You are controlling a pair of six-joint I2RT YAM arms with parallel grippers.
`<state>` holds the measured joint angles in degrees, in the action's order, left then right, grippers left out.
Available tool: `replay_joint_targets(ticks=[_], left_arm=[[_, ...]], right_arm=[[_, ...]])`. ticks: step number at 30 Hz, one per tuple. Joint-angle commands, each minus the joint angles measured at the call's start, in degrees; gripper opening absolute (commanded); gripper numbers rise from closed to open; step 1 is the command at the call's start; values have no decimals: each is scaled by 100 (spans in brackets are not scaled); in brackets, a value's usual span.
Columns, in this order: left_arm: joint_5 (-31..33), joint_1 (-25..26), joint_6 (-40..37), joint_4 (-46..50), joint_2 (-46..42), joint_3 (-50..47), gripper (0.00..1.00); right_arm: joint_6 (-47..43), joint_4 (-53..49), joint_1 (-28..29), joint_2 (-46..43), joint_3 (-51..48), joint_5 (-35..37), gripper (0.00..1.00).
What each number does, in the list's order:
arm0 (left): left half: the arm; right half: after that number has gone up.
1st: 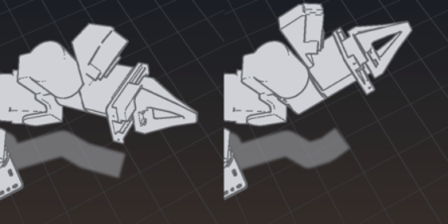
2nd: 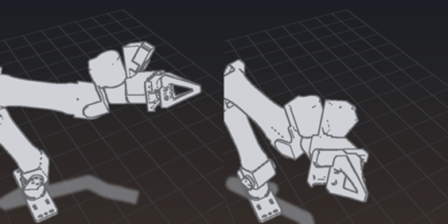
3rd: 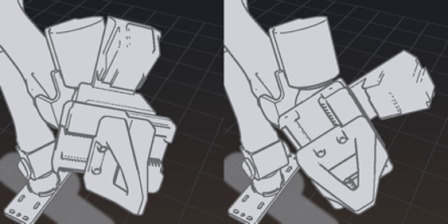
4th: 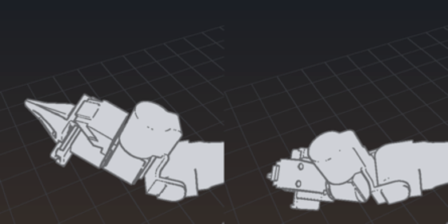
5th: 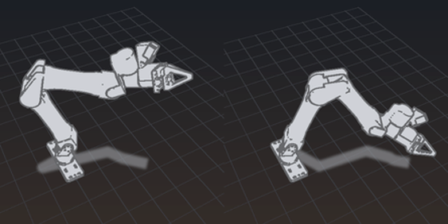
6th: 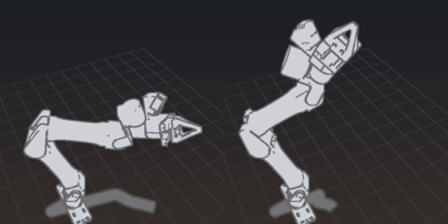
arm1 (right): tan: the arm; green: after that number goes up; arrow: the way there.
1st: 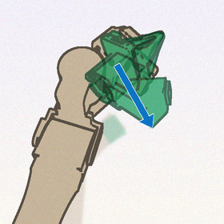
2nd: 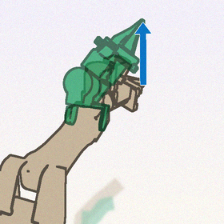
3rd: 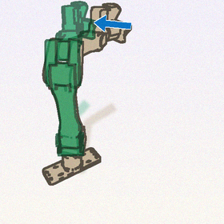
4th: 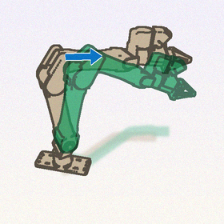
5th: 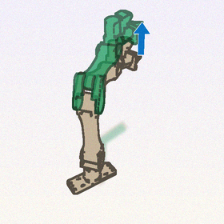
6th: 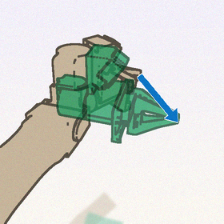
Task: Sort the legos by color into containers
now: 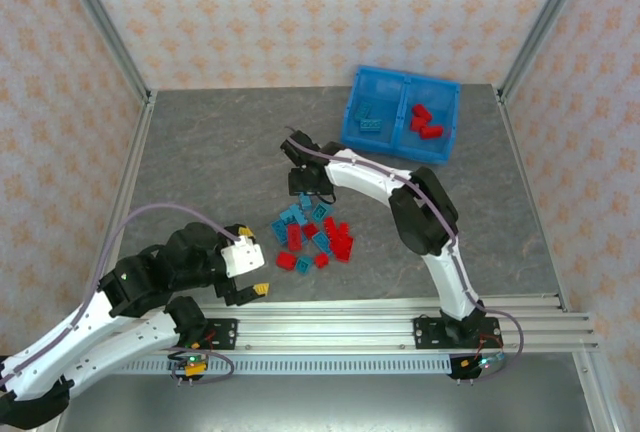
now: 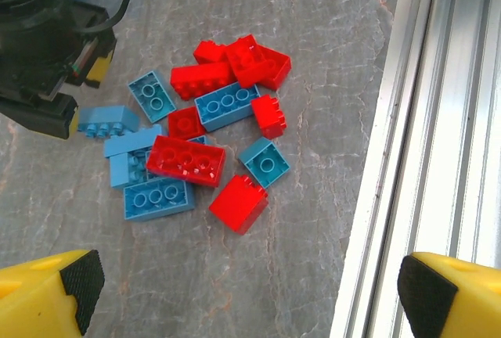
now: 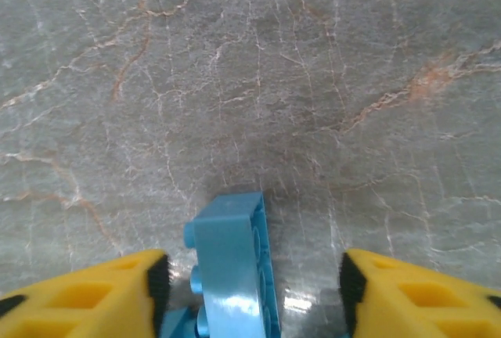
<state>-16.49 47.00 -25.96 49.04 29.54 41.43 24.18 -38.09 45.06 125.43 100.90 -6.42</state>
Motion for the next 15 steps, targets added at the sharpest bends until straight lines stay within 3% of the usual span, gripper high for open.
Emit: replay_joint_targets(ticks=[1,11,13,15], left_arm=[[-142,15,179,-438,-183,-297,100],[-137,15,48,-726,49,-476,100],[-118,11,-1,-758,118,-482,100],[-100,12,-24,-788,157,-493,100]], right_arm=[[11,-99,-6,199,246,22,52],[48,-83,-23,220,277,-137,33],[79,-127,-23,200,287,-71,34],[135,-363,-23,209,380,105,48]])
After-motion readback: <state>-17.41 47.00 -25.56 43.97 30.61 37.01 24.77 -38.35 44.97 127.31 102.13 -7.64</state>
